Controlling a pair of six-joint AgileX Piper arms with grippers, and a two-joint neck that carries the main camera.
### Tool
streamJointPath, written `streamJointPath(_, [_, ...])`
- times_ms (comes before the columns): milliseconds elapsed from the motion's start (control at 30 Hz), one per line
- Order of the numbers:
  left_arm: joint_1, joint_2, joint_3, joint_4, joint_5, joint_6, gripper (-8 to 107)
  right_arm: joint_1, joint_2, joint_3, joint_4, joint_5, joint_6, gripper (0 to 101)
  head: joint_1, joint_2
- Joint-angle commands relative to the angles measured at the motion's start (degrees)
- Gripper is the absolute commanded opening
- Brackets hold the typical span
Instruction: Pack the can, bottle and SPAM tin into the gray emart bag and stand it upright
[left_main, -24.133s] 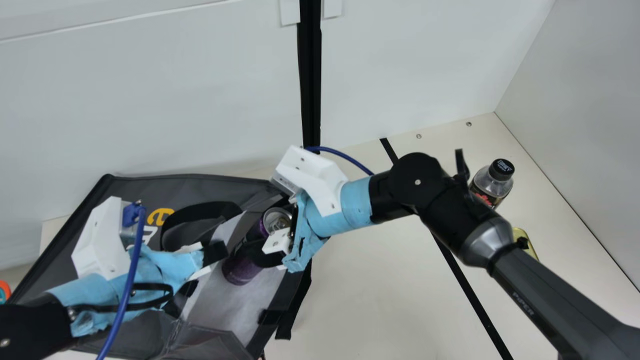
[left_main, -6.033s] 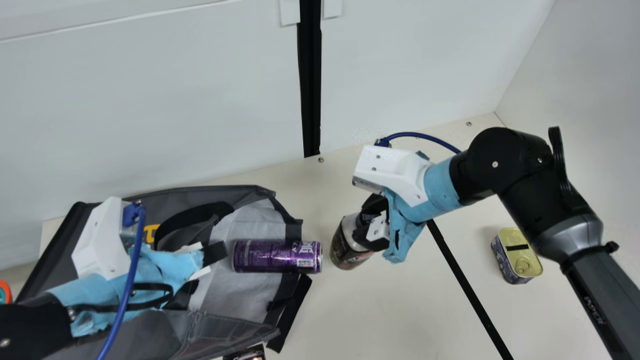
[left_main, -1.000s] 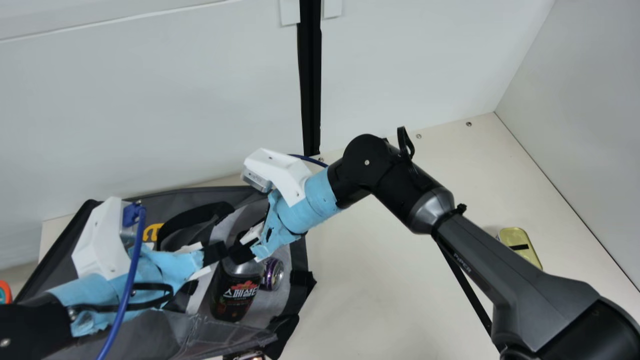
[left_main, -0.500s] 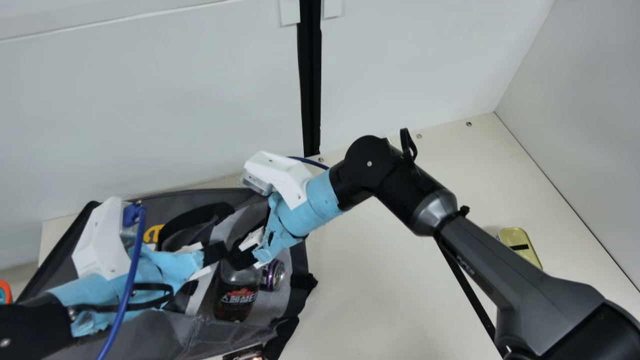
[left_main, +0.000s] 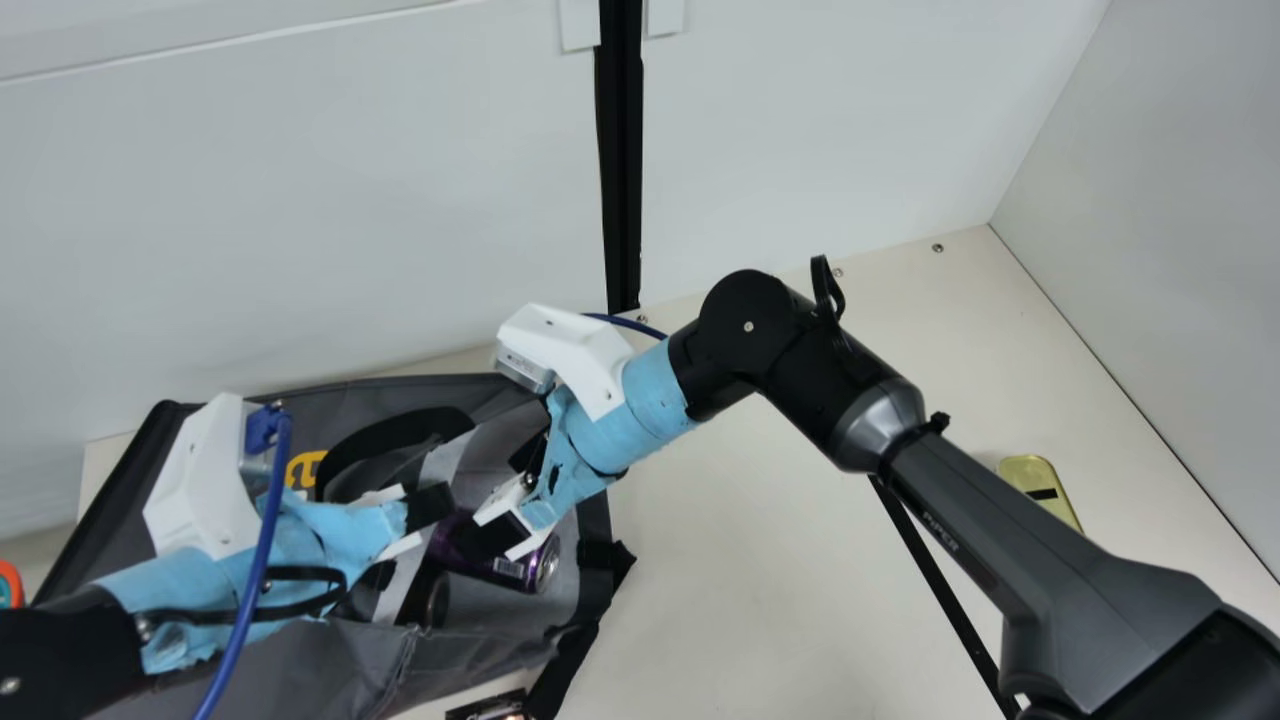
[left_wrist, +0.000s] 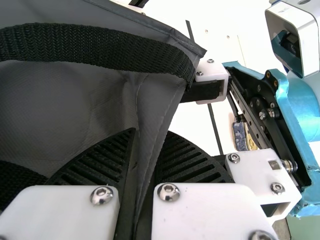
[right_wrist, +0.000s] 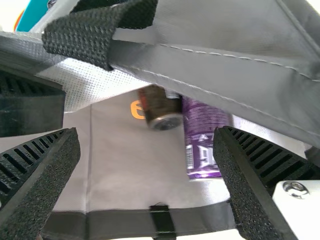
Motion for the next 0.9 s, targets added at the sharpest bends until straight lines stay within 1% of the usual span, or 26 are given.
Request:
streamJointPath(0, [0.0, 0.0, 0.0, 0.0, 0.0, 0.0, -8, -0.12, -0.3, 0.07, 0.07, 0.22, -0.15, 95, -1.39, -0.05])
streamJointPath(500, [0.0, 0.0, 0.0, 0.0, 0.0, 0.0, -8, -2.87, -4.07, 1.12, -0.83, 2.63, -2.08, 95, -1.39, -0.05])
streamJointPath(867, [0.0, 0.0, 0.0, 0.0, 0.0, 0.0, -8, -5.57, -7.82, 1.43, -1.79, 4.06, -2.11, 95, -1.39, -0.05])
